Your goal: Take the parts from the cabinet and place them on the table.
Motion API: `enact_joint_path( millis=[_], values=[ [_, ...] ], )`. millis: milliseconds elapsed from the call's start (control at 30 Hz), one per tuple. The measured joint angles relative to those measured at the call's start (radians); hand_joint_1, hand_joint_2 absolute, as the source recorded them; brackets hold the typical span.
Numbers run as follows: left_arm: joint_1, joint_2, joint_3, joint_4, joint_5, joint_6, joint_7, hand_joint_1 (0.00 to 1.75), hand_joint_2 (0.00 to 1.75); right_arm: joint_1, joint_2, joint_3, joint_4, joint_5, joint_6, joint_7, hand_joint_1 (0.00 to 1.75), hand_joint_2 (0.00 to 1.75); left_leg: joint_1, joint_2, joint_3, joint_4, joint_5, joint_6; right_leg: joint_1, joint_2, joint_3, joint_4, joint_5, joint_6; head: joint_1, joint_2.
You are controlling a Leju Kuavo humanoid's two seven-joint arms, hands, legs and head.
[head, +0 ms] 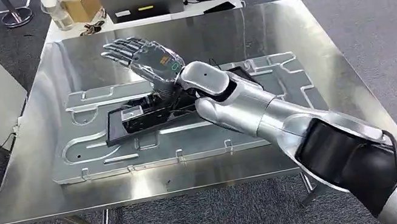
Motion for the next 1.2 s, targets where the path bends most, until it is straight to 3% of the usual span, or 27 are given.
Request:
enact_joint_path(
  millis=[100,133,167,200,267,300,333,400,433,467,500,533,600,633,667,733,767,800,833,867,933,967,1000,1033,1133,1167,1200],
  values=[
    [0.001,0.002,0.0,0.0,0.004,0.0,0.0,0.0,0.0,0.0,-0.001,-0.001,0.003,0.0,-0.007,0.0,0.0,0.0,-0.003,-0.001,-0.002,0.003,0.007,0.012,-0.002,-0.001,0.002,-0.005,0.01,0.011,0.0,0.0],
    [0.0,0.002,0.0,0.0,0.005,0.0,0.0,0.0,0.0,0.0,-0.003,-0.002,0.005,0.0,-0.009,-0.002,0.0,0.0,0.006,0.0,0.0,-0.014,0.02,0.02,0.003,0.0,0.0,-0.005,0.008,0.016,0.0,0.0],
    [-0.001,0.002,0.0,0.0,0.005,0.0,0.0,0.0,0.0,-0.001,-0.008,-0.003,0.008,0.0,-0.011,-0.002,0.0,0.0,0.008,0.003,0.001,-0.021,0.028,0.022,-0.003,0.008,-0.004,0.008,-0.016,0.018,0.0,0.0],
    [-0.003,0.002,0.0,0.0,0.005,0.0,0.0,0.0,0.0,-0.002,-0.011,-0.004,0.009,0.0,-0.013,-0.003,0.0,0.0,0.009,0.003,-0.004,-0.023,0.032,0.029,-0.001,0.01,-0.019,0.05,-0.06,0.018,0.001,0.0],
    [-0.004,0.002,0.0,0.0,0.006,0.0,0.0,0.0,0.0,0.0,-0.015,-0.006,0.012,0.0,-0.013,-0.009,0.0,0.0,0.008,0.003,-0.015,-0.022,0.038,0.032,-0.003,0.014,-0.071,0.198,-0.151,0.024,0.0,0.0],
    [-0.004,0.002,0.0,0.0,0.006,0.0,0.0,0.0,0.0,0.003,-0.017,-0.006,0.015,0.0,-0.013,-0.01,0.0,0.0,0.008,0.003,-0.023,-0.021,0.042,0.032,-0.004,0.015,-0.091,0.265,-0.181,0.027,0.0,0.0],
    [-0.004,0.002,0.0,0.0,0.006,0.0,0.0,0.0,0.0,0.004,-0.019,-0.006,0.018,0.0,-0.013,-0.009,0.0,0.0,0.008,0.003,-0.03,-0.018,0.047,0.031,-0.006,0.015,-0.091,0.286,-0.181,0.03,0.0,0.0],
    [-0.002,0.002,-0.001,0.0,0.007,0.0,0.0,0.0,0.0,0.004,-0.023,-0.006,0.021,0.0,-0.013,-0.009,0.0,0.0,0.01,0.003,-0.046,-0.009,0.053,0.026,-0.013,0.014,-0.033,0.206,-0.13,0.032,0.0,0.0],
    [-0.002,0.001,-0.001,0.0,0.007,0.0,0.0,0.0,0.0,0.003,-0.024,-0.007,0.021,0.0,-0.013,-0.01,0.0,0.0,0.012,0.003,-0.054,-0.002,0.055,0.022,-0.015,0.011,0.024,0.115,-0.094,0.033,0.0,0.0],
    [-0.003,0.001,0.0,0.0,0.007,-0.001,0.0,0.0,0.0,0.001,-0.025,-0.009,0.021,0.0,-0.013,-0.01,0.0,0.0,0.013,0.003,-0.061,0.006,0.058,0.017,-0.017,0.003,0.078,0.025,-0.083,0.032,0.0,0.0],
    [-0.003,0.002,0.0,0.0,0.008,-0.001,0.0,0.0,0.0,0.001,-0.025,-0.011,0.021,0.0,-0.013,-0.011,0.0,0.0,0.009,0.003,-0.068,0.008,0.064,0.007,-0.005,0.001,0.08,0.02,-0.088,0.025,0.0,0.0],
    [-0.003,0.001,-0.001,0.0,0.008,0.0,0.0,0.0,0.0,0.001,-0.025,-0.013,0.021,-0.001,-0.013,-0.013,0.0,0.0,0.01,0.003,-0.067,0.008,0.067,0.001,-0.002,0.004,0.07,0.024,-0.072,0.013,0.0,0.0],
    [-0.003,0.001,-0.001,0.0,0.008,0.0,-0.001,0.0,0.0,0.0,-0.025,-0.016,0.022,-0.001,-0.013,-0.012,0.0,0.0,0.01,0.003,-0.069,0.004,0.082,-0.015,0.001,0.008,0.062,0.02,-0.073,0.0,-0.001,0.0],
    [0.0,0.001,-0.001,0.0,0.008,0.0,-0.001,0.0,0.0,0.0,-0.027,-0.016,0.022,-0.001,-0.013,-0.012,0.0,0.0,0.011,0.003,-0.073,0.001,0.088,-0.024,-0.003,0.009,0.056,0.013,-0.061,-0.013,0.0,0.0],
    [-0.002,0.002,-0.001,0.0,0.009,0.0,-0.001,0.0,0.0,-0.003,-0.027,-0.016,0.023,-0.001,-0.013,-0.012,0.0,0.0,0.016,-0.011,-0.078,0.014,0.065,-0.031,-0.008,0.008,0.048,0.011,-0.049,-0.023,0.0,0.0],
    [0.001,0.001,-0.001,0.0,0.01,0.003,-0.002,0.0,0.0,-0.004,-0.027,-0.016,0.023,-0.001,-0.013,-0.013,0.0,0.0,0.016,-0.046,-0.115,0.111,-0.05,-0.034,-0.007,0.012,0.024,0.01,-0.029,-0.038,-0.001,0.0],
    [0.001,0.001,-0.001,0.0,0.011,0.004,-0.004,0.0,0.0,-0.003,-0.027,-0.016,0.023,-0.002,-0.013,-0.013,0.0,0.0,0.016,-0.053,-0.133,0.183,-0.104,-0.035,-0.004,0.017,0.01,0.01,-0.018,-0.04,0.0,0.0],
    [0.001,0.001,-0.001,0.0,0.011,0.005,-0.004,0.0,0.0,-0.003,-0.027,-0.016,0.023,-0.003,-0.013,-0.013,0.0,0.0,0.016,-0.055,-0.146,0.249,-0.14,-0.036,-0.002,0.02,-0.005,0.011,-0.007,-0.041,0.0,0.0],
    [0.0,0.002,-0.001,0.0,0.011,0.006,-0.005,0.0,0.0,-0.001,-0.027,-0.016,0.023,-0.003,-0.013,-0.013,0.0,0.0,0.016,-0.055,-0.148,0.296,-0.148,-0.036,0.001,0.024,-0.022,0.012,0.006,-0.041,0.0,0.0],
    [0.0,0.002,-0.001,0.0,0.011,0.006,-0.005,0.0,0.0,0.0,-0.027,-0.016,0.023,-0.003,-0.013,-0.013,0.0,0.0,0.016,-0.055,-0.128,0.297,-0.127,-0.034,0.002,0.028,-0.038,0.013,0.018,-0.04,0.0,0.0],
    [-0.001,0.002,-0.001,0.0,0.011,0.006,-0.006,0.0,0.0,0.0,-0.027,-0.016,0.023,-0.003,-0.013,-0.013,0.0,0.0,0.016,-0.057,-0.036,0.198,-0.061,-0.025,0.002,0.035,-0.066,0.016,0.039,-0.035,0.0,0.0],
    [-0.002,0.002,-0.001,0.0,0.011,0.006,-0.007,0.0,0.0,-0.001,-0.027,-0.016,0.021,-0.003,-0.013,-0.012,0.0,0.0,0.015,-0.06,0.027,0.117,-0.049,-0.018,0.003,0.039,-0.076,0.017,0.049,-0.032,-0.001,0.0],
    [-0.005,0.003,-0.001,0.0,0.011,0.008,-0.007,0.0,0.0,-0.001,-0.027,-0.017,0.015,-0.003,-0.013,-0.012,0.0,0.0,0.012,-0.069,0.083,0.031,-0.087,-0.011,0.004,0.039,-0.083,0.018,0.058,-0.026,0.0,0.0],
    [-0.003,0.003,0.0,0.0,0.011,0.008,-0.008,0.0,0.0,-0.002,-0.029,-0.019,0.014,-0.003,-0.013,-0.011,0.0,0.0,0.007,-0.071,0.102,-0.002,-0.091,-0.011,0.003,0.041,-0.086,0.018,0.068,-0.02,0.0,0.0],
    [-0.003,0.003,0.0,0.0,0.012,0.008,-0.008,0.0,0.0,0.001,-0.032,-0.019,0.013,-0.003,-0.013,-0.011,0.0,0.0,0.0,-0.069,0.083,-0.008,-0.069,0.006,0.002,0.044,-0.083,-0.004,0.1,0.002,0.0,0.0],
    [-0.002,0.001,0.0,0.0,0.012,0.008,-0.009,0.0,0.0,0.002,-0.043,-0.02,0.014,-0.004,-0.012,-0.011,0.0,0.0,0.013,-0.062,0.078,-0.02,-0.05,0.015,0.0,0.044,-0.089,0.001,0.096,0.006,0.0,0.0],
    [-0.005,0.001,0.0,0.0,0.013,0.008,-0.009,0.0,0.0,0.002,-0.044,-0.02,0.012,-0.005,-0.011,-0.009,0.0,0.0,0.011,-0.056,0.066,-0.022,-0.035,0.021,0.0,0.036,-0.102,0.021,0.045,0.008,0.0,0.0]
  ],
)
